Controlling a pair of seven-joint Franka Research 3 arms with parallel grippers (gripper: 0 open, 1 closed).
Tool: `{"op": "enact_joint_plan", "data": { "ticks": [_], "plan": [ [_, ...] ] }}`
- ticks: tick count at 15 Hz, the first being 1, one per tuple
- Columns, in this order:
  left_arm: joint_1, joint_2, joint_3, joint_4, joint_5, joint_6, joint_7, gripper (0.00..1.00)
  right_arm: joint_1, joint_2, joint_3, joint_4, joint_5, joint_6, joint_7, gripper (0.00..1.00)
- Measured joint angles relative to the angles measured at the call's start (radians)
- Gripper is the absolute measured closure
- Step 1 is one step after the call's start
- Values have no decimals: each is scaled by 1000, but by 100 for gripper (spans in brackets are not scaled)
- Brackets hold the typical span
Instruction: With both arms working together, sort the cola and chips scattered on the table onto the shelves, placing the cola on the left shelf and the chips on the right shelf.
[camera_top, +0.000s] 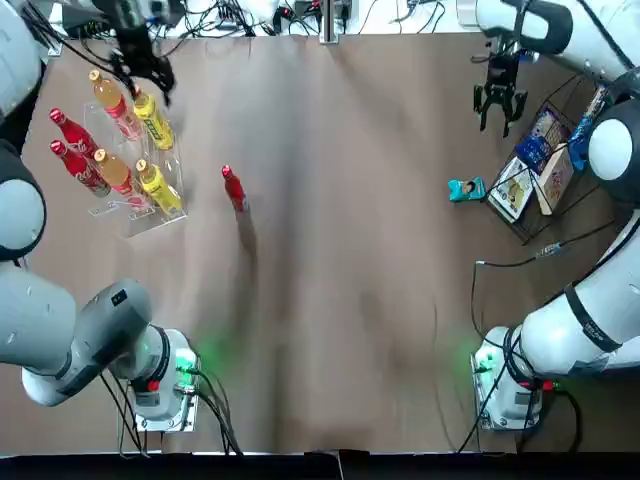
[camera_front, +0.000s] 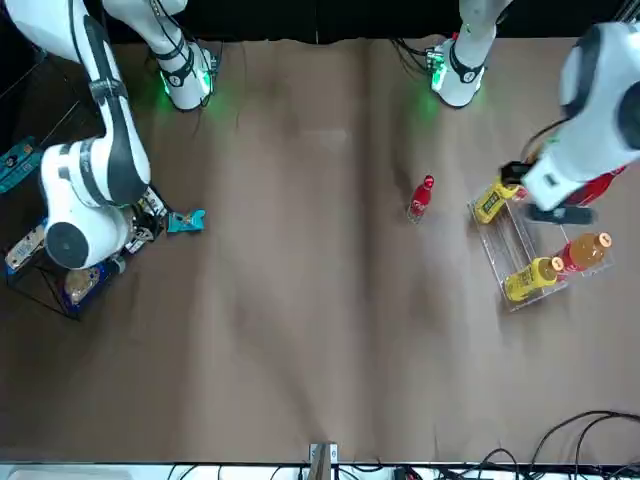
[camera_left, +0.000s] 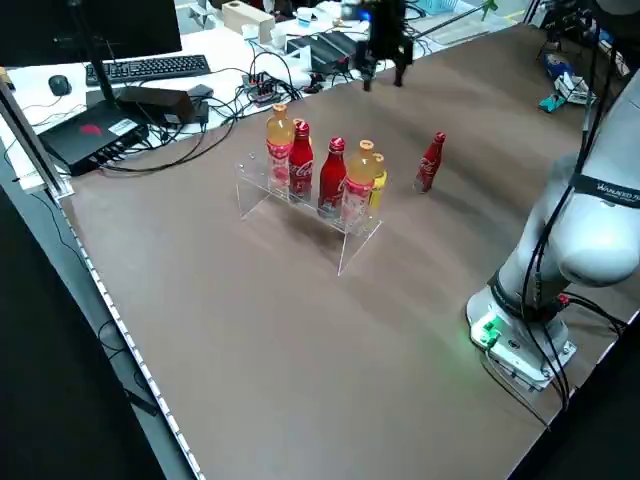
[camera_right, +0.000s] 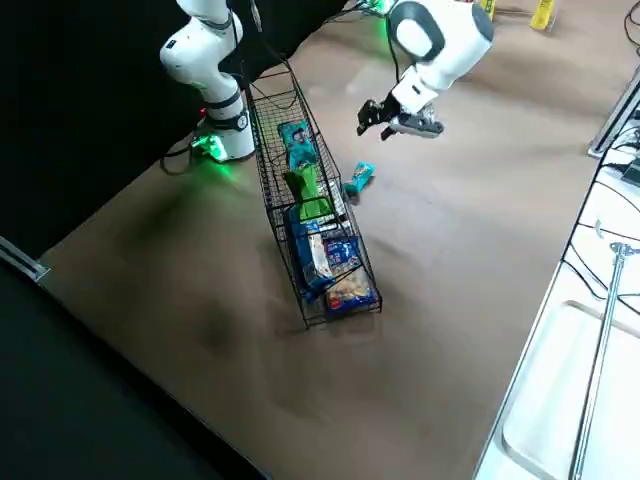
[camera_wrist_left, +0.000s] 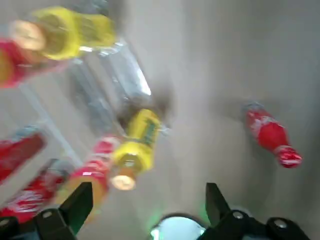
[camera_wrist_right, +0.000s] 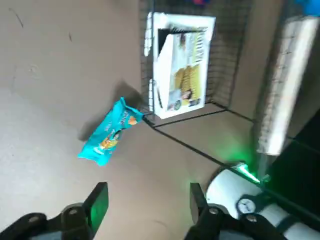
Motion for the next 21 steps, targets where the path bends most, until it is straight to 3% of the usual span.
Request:
{"op": "enact_joint_plan", "data": {
  "ticks": [3, 7, 10, 16, 21],
  "plan": [
    [1, 17, -81, -126, -65, 100, -67, 0, 0, 0, 0, -94, 27, 97, 6, 27],
    [2, 28, -221, -308, -72, 309, -237, 0, 3, 0, 0, -218, 39, 221, 21, 30],
    [2, 26, -294, -390, -72, 422, -331, 1, 6, 1, 0, -291, 39, 320, 39, 31],
    [9, 20, -318, -413, -72, 468, -366, 3, 15, 20, -2, -388, 39, 495, 62, 32],
    [23, 18, -312, -358, -72, 438, -366, 3, 12, 30, -8, -390, 39, 520, 68, 35]
  ]
}}
